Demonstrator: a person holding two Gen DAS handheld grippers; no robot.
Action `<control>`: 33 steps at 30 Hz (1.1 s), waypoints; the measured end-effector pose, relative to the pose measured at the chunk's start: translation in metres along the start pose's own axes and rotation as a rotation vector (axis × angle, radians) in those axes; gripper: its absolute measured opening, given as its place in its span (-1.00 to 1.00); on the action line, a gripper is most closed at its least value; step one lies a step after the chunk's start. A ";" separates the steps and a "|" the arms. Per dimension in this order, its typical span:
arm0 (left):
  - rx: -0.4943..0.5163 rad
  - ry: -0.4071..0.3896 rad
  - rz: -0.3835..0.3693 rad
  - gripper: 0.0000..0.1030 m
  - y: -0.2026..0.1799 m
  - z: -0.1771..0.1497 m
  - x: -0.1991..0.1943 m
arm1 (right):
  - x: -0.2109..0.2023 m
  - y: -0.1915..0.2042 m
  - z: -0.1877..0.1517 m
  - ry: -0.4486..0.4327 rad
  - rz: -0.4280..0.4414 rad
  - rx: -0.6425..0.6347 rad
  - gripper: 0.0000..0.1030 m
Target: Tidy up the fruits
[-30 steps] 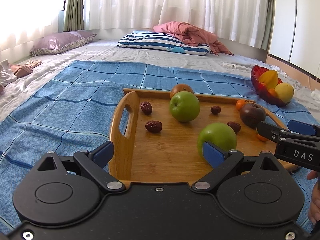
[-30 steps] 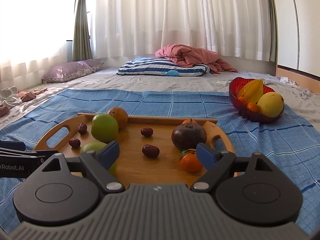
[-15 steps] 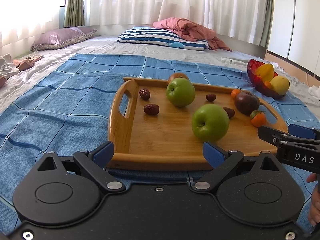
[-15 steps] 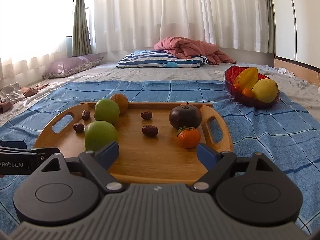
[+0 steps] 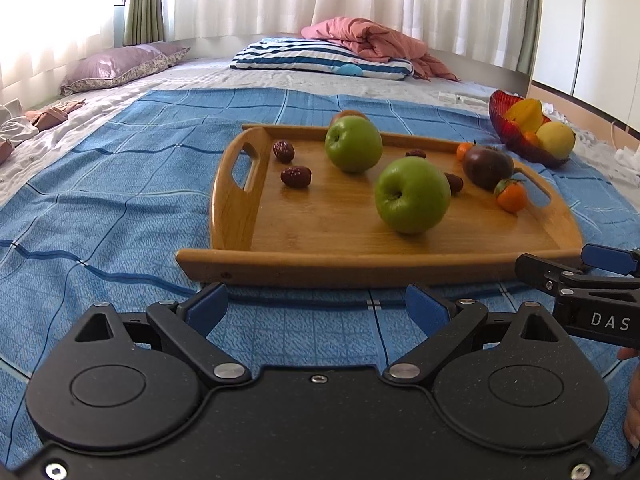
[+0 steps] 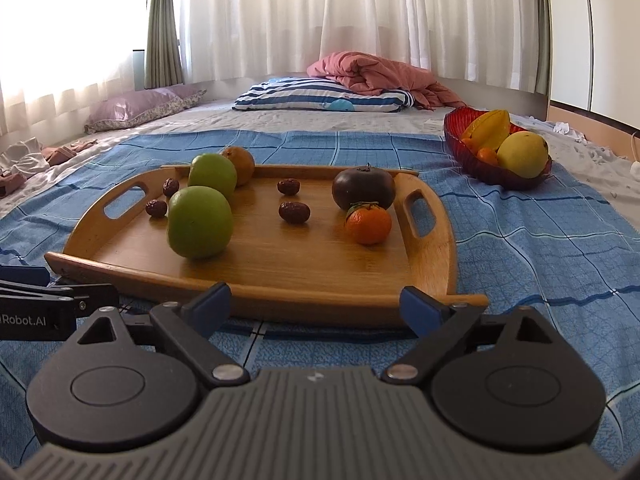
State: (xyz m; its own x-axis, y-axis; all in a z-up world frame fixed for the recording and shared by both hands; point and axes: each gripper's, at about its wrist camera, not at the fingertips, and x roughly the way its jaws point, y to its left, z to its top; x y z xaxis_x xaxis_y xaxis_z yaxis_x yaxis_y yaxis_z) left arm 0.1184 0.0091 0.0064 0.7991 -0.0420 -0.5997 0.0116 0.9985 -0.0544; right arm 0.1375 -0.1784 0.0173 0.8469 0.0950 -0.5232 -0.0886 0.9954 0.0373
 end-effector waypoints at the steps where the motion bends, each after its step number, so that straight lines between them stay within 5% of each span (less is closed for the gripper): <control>1: 0.001 0.005 0.000 0.86 0.000 -0.001 0.001 | 0.001 0.000 -0.001 0.009 0.001 0.000 0.92; 22: 0.036 0.023 0.020 1.00 -0.005 -0.013 0.014 | 0.013 0.003 -0.013 0.124 -0.009 -0.019 1.00; 33: 0.036 0.016 0.015 1.00 -0.003 -0.015 0.018 | 0.014 0.004 -0.018 0.108 -0.015 -0.022 1.00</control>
State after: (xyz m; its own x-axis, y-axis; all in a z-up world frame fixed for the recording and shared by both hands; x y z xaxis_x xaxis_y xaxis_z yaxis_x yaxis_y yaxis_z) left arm 0.1236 0.0045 -0.0156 0.7896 -0.0274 -0.6130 0.0218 0.9996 -0.0166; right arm 0.1397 -0.1731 -0.0052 0.7866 0.0770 -0.6126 -0.0889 0.9960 0.0110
